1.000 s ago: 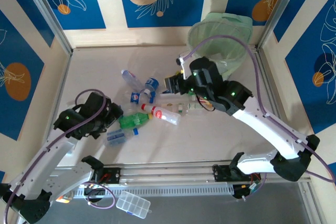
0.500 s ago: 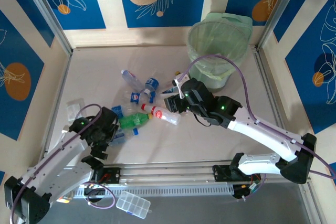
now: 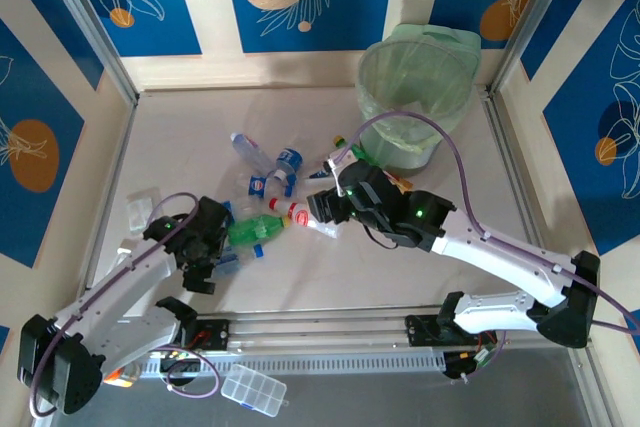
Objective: Put the plastic bottles in the bin
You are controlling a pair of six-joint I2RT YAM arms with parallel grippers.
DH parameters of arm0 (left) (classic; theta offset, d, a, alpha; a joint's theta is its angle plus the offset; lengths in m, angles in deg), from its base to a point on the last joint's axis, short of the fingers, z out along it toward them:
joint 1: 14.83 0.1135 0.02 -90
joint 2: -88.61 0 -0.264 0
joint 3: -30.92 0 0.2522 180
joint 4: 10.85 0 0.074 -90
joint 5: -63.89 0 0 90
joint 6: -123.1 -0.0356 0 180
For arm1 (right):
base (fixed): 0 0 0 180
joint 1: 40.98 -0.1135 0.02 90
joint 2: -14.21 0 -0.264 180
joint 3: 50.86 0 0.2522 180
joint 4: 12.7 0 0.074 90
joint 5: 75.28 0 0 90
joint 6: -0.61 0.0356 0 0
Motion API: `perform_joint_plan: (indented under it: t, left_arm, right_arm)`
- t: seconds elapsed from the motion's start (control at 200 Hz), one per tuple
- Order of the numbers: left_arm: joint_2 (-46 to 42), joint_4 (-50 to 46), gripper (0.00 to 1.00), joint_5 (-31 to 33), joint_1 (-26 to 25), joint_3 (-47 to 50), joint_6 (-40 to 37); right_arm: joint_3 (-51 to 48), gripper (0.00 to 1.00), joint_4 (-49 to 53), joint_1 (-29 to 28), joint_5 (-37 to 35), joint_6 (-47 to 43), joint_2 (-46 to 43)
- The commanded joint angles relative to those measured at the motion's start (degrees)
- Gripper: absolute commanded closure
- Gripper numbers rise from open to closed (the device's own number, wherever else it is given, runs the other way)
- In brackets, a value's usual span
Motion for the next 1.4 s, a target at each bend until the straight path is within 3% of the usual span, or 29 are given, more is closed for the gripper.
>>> perform_joint_plan:
  t: [0.0, 0.345, 0.545, 0.73, 0.975, 1.391]
  left_arm:
    - [1.23, 2.18, 0.01, -0.19, 1.56, 2.26, 1.83]
    - [7.93, 5.88, 0.00, 0.02, 3.00, 3.09, 0.71]
    - [13.22, 9.94, 0.08, -0.31, 3.82, 3.19, -1.34]
    - [14.84, 10.94, 0.22, 1.76, 4.95, 3.11, -3.57]
    - [13.32, 9.75, 0.43, 3.05, 6.08, 4.11, -5.65]
    - [3.39, 2.35, 0.50, 3.99, 6.52, 1.84, -10.72]
  right_arm:
    - [-1.65, 0.31, -1.60, -0.62, -1.39, 2.67, -1.45]
    - [-3.54, 0.31, -2.63, -1.44, -3.46, 3.03, -2.09]
    - [-3.81, 0.31, -2.73, -1.39, -3.24, 3.51, -1.61]
    - [-4.44, 0.32, -2.81, -1.39, -3.16, 4.87, -1.54]
    - [-4.09, 0.32, -3.13, -1.44, -3.27, 5.40, -0.94]
    - [-0.77, 0.31, -2.21, -1.30, -1.89, 4.19, -0.22]
